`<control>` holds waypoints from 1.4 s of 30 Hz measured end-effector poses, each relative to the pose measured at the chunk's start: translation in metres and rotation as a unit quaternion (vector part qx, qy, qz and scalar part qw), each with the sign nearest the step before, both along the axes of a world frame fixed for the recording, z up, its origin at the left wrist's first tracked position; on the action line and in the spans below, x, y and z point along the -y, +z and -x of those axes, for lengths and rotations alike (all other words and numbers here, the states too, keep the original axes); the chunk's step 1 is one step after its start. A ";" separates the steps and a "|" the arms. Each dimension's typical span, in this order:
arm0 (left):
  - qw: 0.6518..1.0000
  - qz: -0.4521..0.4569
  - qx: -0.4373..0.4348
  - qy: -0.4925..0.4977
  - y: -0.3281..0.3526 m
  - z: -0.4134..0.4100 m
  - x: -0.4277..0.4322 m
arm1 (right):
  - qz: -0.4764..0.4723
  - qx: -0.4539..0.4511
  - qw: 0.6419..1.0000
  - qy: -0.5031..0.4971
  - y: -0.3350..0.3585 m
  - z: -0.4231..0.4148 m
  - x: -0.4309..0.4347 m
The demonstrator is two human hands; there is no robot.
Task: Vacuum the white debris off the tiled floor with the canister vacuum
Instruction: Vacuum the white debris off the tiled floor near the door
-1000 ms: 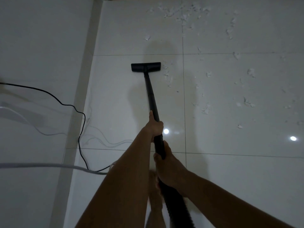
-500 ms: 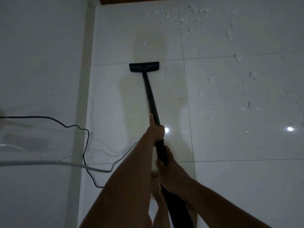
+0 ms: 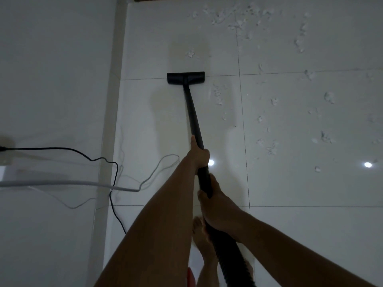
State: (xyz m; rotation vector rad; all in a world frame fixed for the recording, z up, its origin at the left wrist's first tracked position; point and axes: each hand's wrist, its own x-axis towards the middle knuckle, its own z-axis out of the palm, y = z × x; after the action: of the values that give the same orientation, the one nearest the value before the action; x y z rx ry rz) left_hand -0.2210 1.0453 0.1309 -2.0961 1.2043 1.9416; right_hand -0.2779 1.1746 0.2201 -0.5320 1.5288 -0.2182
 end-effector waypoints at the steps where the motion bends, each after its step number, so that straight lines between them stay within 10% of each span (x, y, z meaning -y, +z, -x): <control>1: 1.000 -0.006 -0.003 0.009 0.005 -0.001 -0.002 | -0.002 0.006 1.000 0.002 0.007 0.001 0.000; 42: 0.999 -0.037 -0.007 0.013 0.047 0.003 0.046 | 0.010 -0.015 1.000 -0.022 0.048 0.003 0.046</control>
State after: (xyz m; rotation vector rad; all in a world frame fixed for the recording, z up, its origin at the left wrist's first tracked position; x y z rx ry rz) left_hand -0.2236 0.9995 0.1776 -2.0750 1.0951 1.9826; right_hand -0.2810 1.1284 0.2684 -0.5211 1.5702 -0.2609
